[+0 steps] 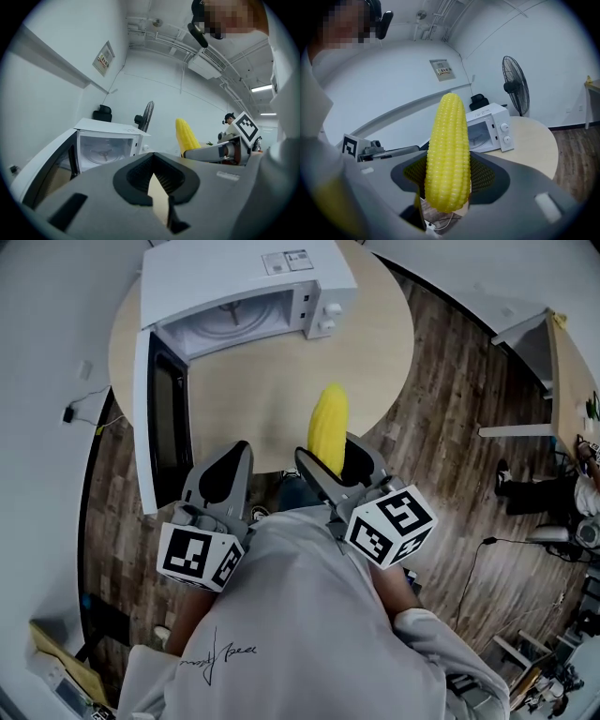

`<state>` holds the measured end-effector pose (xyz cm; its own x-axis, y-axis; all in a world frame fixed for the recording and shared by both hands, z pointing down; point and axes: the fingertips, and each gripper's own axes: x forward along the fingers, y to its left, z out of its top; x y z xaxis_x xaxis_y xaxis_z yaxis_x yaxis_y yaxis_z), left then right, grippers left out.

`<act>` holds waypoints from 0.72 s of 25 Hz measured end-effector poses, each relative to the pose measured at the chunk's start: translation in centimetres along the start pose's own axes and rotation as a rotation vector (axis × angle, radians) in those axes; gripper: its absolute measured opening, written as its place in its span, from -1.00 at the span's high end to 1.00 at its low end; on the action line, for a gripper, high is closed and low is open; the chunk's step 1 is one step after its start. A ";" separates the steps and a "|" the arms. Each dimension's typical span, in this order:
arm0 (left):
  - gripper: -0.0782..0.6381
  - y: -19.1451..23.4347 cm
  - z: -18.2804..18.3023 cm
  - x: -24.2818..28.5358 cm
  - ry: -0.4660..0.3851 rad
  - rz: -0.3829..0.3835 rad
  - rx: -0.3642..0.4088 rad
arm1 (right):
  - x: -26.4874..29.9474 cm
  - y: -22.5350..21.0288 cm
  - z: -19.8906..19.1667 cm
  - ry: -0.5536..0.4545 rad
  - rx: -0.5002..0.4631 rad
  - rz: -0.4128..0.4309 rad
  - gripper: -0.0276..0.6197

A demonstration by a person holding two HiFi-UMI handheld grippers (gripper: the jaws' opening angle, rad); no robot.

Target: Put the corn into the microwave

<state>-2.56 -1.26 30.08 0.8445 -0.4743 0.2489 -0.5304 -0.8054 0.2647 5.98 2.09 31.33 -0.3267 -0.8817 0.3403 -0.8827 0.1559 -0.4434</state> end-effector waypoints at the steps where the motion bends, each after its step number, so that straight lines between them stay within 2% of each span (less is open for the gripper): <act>1: 0.81 0.1 0.1 0.5 -0.001 0.008 0.000 | 0.3 -0.5 0.2 0.002 0.002 0.007 0.11; 10: 0.80 0.7 0.7 4.1 -0.017 0.063 -0.015 | 3.0 -4.3 1.7 0.044 -0.013 0.075 0.11; 18: 0.80 1.1 0.4 5.5 -0.071 0.157 -0.050 | 3.4 -6.7 2.3 0.063 -0.041 0.117 0.11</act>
<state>1.54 -4.90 31.37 0.7532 -0.6180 0.2253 -0.6577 -0.7016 0.2741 11.53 -2.91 33.56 -0.4478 -0.8267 0.3406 -0.8498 0.2751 -0.4495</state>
